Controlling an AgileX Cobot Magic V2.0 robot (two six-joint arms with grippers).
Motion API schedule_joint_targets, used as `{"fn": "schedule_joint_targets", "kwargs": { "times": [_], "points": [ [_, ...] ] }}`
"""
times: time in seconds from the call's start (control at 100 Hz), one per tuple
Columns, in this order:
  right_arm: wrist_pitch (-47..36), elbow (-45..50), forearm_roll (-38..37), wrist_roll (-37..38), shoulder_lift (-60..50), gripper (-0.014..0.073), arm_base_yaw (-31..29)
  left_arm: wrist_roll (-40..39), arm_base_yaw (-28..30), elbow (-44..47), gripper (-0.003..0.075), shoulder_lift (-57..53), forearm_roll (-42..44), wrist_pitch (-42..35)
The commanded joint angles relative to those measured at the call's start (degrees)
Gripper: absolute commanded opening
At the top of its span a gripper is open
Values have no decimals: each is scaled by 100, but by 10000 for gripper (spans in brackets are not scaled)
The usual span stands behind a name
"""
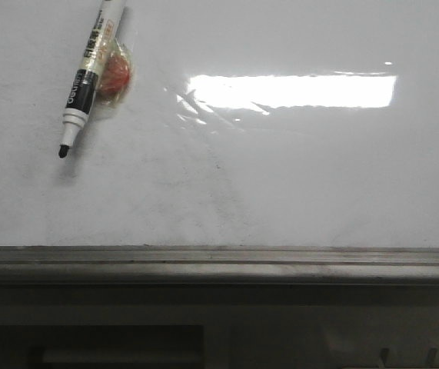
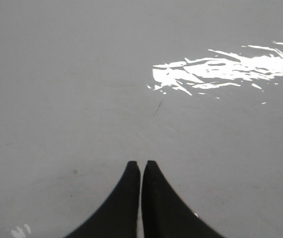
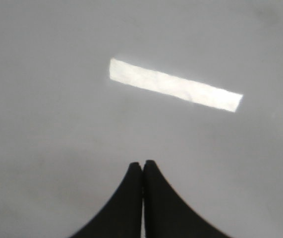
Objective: Write number 6 on whiteboard
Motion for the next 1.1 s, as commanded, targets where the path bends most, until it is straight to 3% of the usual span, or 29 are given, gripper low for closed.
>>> {"fn": "schedule_joint_targets", "kwargs": {
  "times": [0.0, 0.94, 1.09],
  "points": [
    [-449, 140, -25, -32, -101, -45, -20, -32, -23, 271, -20, -168, -54, -428],
    [-493, 140, -25, -32, -101, -45, -20, -32, -23, 271, -20, -168, -67, -428],
    [-517, 140, 422, -20, -101, -45, -20, -32, -23, 271, -20, -168, -558, -446]
  ]
}}
